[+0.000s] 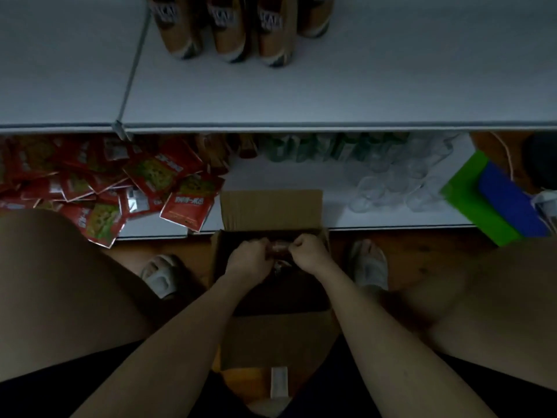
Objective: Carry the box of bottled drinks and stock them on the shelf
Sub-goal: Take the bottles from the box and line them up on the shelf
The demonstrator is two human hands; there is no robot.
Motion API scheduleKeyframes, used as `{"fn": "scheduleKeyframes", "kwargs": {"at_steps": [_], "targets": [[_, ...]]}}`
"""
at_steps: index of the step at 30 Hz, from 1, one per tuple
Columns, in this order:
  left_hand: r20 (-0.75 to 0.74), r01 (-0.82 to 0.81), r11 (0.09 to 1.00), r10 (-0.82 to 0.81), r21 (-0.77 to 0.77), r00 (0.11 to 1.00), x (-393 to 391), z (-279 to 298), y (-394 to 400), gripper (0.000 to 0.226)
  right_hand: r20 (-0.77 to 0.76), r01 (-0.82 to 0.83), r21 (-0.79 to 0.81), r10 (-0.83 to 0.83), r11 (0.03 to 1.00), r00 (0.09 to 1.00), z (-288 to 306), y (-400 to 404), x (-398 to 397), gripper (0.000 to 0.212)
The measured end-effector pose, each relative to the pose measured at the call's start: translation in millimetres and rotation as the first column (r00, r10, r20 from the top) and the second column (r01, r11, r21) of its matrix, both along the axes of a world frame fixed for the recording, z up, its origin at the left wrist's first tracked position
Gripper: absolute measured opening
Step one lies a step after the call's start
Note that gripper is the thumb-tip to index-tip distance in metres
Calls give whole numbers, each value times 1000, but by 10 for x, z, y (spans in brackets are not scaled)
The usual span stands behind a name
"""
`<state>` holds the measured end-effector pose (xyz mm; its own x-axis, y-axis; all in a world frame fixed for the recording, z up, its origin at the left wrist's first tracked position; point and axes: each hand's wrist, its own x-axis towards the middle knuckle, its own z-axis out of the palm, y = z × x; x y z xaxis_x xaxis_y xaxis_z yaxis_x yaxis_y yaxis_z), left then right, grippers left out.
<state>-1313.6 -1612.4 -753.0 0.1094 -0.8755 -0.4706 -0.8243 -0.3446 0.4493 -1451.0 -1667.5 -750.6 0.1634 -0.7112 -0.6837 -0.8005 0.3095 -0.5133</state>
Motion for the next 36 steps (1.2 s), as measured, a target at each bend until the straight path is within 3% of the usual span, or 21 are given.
{"fn": "scheduleKeyframes", "kwargs": {"at_steps": [3, 6, 9, 13, 17, 22, 25, 27, 29, 34, 36], "targets": [[-15, 66, 997, -65, 51, 998, -34, -320, 5, 36, 27, 62, 97, -65, 993, 998, -381, -41, -85, 26], [-81, 6, 999, -3, 47, 997, -52, -622, 11, 34, 102, 324, 274, -362, 906, 926, -694, -34, -171, 31], [-115, -110, 990, 120, 92, 986, -99, -888, 0, 29, 134, 598, 428, -702, 678, 700, -969, -9, -192, 32], [-82, -149, 977, 162, 150, 983, -140, -1222, -51, 42, 143, 684, 617, -911, 388, 387, -1176, -56, -146, 31], [-55, -142, 948, 164, 284, 985, -169, -1447, -44, 42, 89, 674, 695, -960, 251, 266, -1304, -159, -91, 32], [78, -87, 955, 68, 284, 995, -164, -1578, -12, 48, 99, 670, 721, -983, 177, 154, -1375, -301, 21, 36], [-52, -198, 939, 221, 282, 974, -146, -1618, -7, 43, 102, 671, 734, -994, 104, 43, -1430, -378, 31, 37], [-184, -322, 889, 394, 325, 901, -93, -1651, 24, 41, 88, 665, 737, -993, 116, 76, -1453, -375, 15, 37], [-256, -328, 879, 424, 345, 869, -70, -1661, 56, 41, 78, 655, 742, -989, 144, 128, -1467, -346, -1, 35], [-266, -265, 925, 337, 274, 903, -137, -1693, 114, 44, 59, 665, 739, -994, 103, 88, -1512, -293, 29, 22], [-258, -336, 859, 451, 386, 855, -184, -1720, 129, 44, 51, 663, 746, -998, 58, 29, -1531, -303, 54, 21]]}}
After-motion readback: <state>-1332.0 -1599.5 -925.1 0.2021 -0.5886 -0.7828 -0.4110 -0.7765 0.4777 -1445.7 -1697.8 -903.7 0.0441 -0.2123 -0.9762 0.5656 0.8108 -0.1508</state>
